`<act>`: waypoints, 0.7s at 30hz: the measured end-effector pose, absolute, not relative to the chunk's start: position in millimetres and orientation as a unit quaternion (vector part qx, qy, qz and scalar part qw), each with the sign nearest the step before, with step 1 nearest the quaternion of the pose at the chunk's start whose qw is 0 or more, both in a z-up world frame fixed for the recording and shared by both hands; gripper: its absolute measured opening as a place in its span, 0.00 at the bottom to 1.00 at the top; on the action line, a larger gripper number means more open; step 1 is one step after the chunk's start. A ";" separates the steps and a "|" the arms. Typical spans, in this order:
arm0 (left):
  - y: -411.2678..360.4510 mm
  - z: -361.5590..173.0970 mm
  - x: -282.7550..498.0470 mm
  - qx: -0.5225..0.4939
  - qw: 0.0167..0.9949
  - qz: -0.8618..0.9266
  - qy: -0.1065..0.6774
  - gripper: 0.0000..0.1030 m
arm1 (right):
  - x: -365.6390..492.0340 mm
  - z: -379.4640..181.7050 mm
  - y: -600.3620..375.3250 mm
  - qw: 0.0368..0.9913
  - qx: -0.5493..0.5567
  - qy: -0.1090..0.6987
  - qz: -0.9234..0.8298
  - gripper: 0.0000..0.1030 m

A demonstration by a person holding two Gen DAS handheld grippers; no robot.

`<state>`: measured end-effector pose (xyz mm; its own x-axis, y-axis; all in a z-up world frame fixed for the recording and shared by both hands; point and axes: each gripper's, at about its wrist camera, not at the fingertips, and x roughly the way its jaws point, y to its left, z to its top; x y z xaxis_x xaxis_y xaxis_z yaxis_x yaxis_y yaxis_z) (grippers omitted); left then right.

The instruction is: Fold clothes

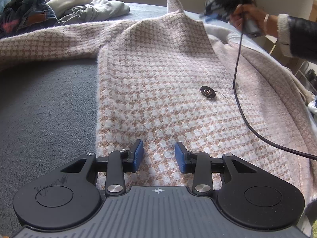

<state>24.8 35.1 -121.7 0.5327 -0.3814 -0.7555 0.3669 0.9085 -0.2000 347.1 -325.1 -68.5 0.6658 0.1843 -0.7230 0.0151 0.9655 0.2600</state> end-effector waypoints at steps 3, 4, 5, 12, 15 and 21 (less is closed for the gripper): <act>35.0 -121.8 25.5 -0.010 0.874 -0.214 0.436 0.35 | 315.2 -33.9 -299.6 0.910 0.136 0.364 0.149 0.23; 35.2 -121.8 25.6 -0.011 0.874 -0.214 0.436 0.35 | 304.0 -22.2 -289.5 0.908 0.137 0.349 0.187 0.23; 35.4 -121.8 25.7 -0.012 0.874 -0.214 0.437 0.35 | 292.9 -10.5 -279.4 0.905 0.138 0.334 0.225 0.24; 37.0 -122.4 24.6 -0.016 0.875 -0.213 0.434 0.35 | 306.2 -40.6 -214.3 0.877 0.079 0.386 0.277 0.23; 40.0 -122.3 22.3 -0.020 0.874 -0.215 0.435 0.35 | 344.1 -82.4 -268.3 0.883 0.155 0.417 0.153 0.22; 43.7 -122.9 21.9 -0.025 0.872 -0.218 0.437 0.35 | 348.7 -113.9 -335.5 0.859 0.279 0.421 0.082 0.21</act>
